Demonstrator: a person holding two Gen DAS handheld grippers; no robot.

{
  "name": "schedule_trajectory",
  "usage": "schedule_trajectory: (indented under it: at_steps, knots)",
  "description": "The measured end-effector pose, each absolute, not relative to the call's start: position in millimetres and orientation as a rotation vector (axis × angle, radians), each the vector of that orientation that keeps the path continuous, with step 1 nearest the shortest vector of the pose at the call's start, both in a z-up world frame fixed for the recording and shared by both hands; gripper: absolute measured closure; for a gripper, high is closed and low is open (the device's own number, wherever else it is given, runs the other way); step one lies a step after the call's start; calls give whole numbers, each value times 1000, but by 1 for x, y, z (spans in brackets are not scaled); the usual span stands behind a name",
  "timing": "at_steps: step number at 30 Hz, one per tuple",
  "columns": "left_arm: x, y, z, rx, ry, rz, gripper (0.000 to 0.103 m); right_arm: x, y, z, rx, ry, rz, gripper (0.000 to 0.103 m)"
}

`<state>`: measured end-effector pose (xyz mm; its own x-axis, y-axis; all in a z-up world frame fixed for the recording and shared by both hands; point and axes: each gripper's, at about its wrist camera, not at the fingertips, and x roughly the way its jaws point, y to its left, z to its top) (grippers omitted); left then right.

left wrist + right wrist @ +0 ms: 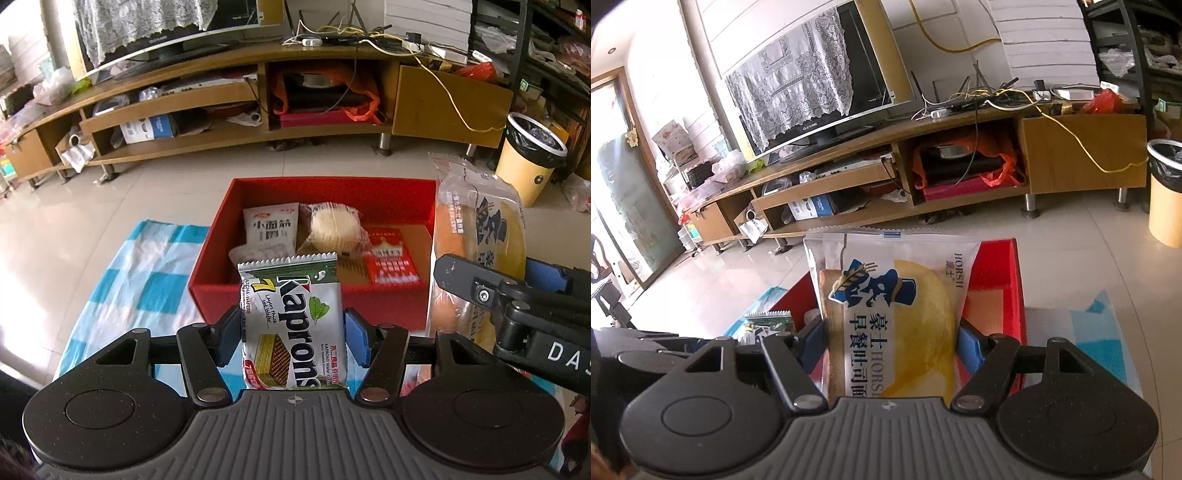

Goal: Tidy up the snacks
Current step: 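Carry the wafer and bread bag with both tools over the red box, then lower the wafer and bread bag into the box and open both tools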

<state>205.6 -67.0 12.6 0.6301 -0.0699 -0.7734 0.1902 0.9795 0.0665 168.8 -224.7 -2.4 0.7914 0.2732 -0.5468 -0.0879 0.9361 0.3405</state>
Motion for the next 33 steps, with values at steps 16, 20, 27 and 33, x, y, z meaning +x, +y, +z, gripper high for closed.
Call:
schedule_trajectory:
  at_steps: [16, 20, 27, 33]
  knots:
    - [271, -105, -6, 242, 872, -152, 41, 247, -241, -25, 379, 653, 175, 33]
    - [279, -112, -8, 279, 861, -144, 43, 262, -247, -34, 427, 663, 171, 33]
    - [300, -101, -27, 243, 931, -96, 42, 288, -251, -59, 371, 722, 163, 33]
    - [300, -95, -30, 245, 951, -76, 37, 294, -245, -60, 335, 708, 168, 31]
